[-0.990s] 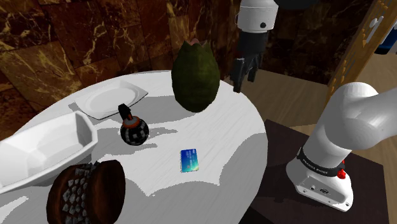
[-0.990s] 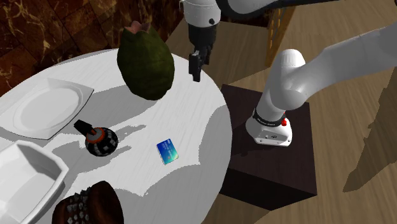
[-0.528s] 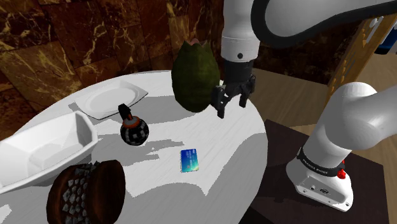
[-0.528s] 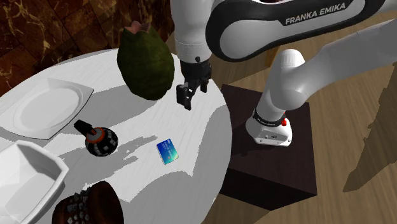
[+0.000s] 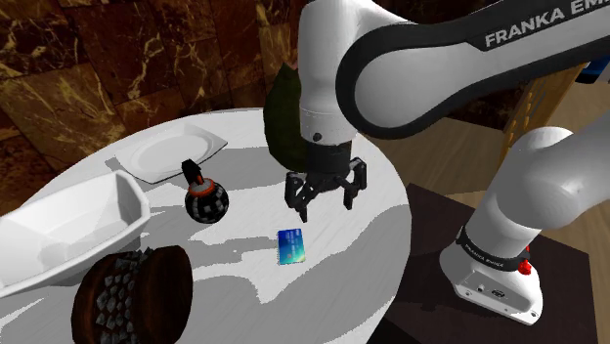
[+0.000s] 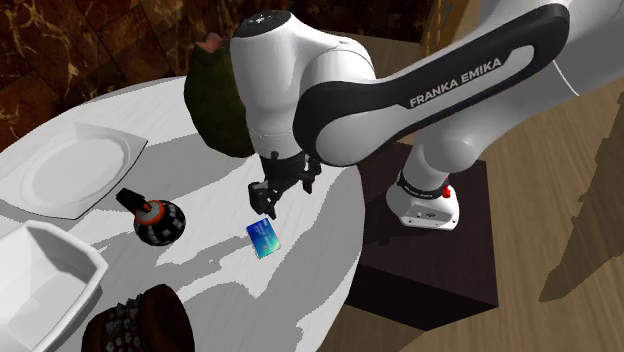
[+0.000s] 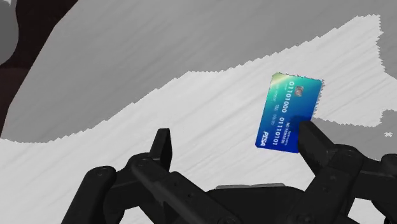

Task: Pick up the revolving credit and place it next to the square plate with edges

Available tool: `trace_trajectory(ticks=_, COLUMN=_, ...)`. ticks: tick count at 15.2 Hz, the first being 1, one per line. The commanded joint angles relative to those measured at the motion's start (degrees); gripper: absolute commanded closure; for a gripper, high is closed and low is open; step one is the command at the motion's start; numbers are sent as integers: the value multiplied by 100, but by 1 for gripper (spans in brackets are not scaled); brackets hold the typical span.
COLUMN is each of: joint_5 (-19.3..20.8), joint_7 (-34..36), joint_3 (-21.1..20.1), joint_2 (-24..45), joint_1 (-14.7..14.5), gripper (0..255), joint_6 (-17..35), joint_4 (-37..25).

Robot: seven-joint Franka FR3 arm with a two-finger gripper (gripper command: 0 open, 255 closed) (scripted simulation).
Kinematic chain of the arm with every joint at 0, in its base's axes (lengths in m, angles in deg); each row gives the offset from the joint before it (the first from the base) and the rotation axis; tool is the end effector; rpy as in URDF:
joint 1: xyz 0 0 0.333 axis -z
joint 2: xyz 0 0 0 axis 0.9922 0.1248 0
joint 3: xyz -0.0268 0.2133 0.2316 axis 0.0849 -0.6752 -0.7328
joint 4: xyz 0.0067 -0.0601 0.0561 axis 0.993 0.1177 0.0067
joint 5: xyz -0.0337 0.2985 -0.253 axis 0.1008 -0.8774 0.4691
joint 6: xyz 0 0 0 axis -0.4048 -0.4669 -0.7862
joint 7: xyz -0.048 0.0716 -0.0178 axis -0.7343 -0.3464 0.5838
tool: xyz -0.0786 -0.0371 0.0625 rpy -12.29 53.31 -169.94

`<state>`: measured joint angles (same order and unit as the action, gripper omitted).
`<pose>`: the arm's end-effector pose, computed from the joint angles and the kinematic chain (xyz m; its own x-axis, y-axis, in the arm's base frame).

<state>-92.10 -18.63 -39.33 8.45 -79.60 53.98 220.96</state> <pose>0.3000 0.2522 0.4213 0.8549 -0.5089 -0.1012 -0.5145 -0.8566 -0.0394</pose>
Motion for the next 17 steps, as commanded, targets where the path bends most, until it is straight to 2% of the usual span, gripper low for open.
trace_trajectory(ticks=1, joint_5=-104, joint_7=566, joint_3=-391, joint_2=391, joint_1=156, gripper=0, joint_6=304, joint_4=-165)
trace_trajectory(ticks=4, joint_5=-70, joint_7=1411, joint_3=-1018, joint_2=1084, joint_1=498, gripper=0, joint_6=799, joint_4=-468)
trace_trajectory(ticks=6, joint_5=103, joint_7=2034, joint_3=-1470, joint_2=1618, joint_1=792, gripper=0, joint_6=1151, joint_4=-695)
trace_trajectory(ticks=13, joint_5=295, joint_7=2219, joint_3=-1853, joint_2=2130, joint_1=945, gripper=0, joint_6=1859, joint_4=-460)
trace_trajectory(ticks=17, joint_5=322, joint_7=2242, joint_3=-1884, joint_2=2181, joint_1=960, gripper=0, joint_6=1921, joint_4=-442)
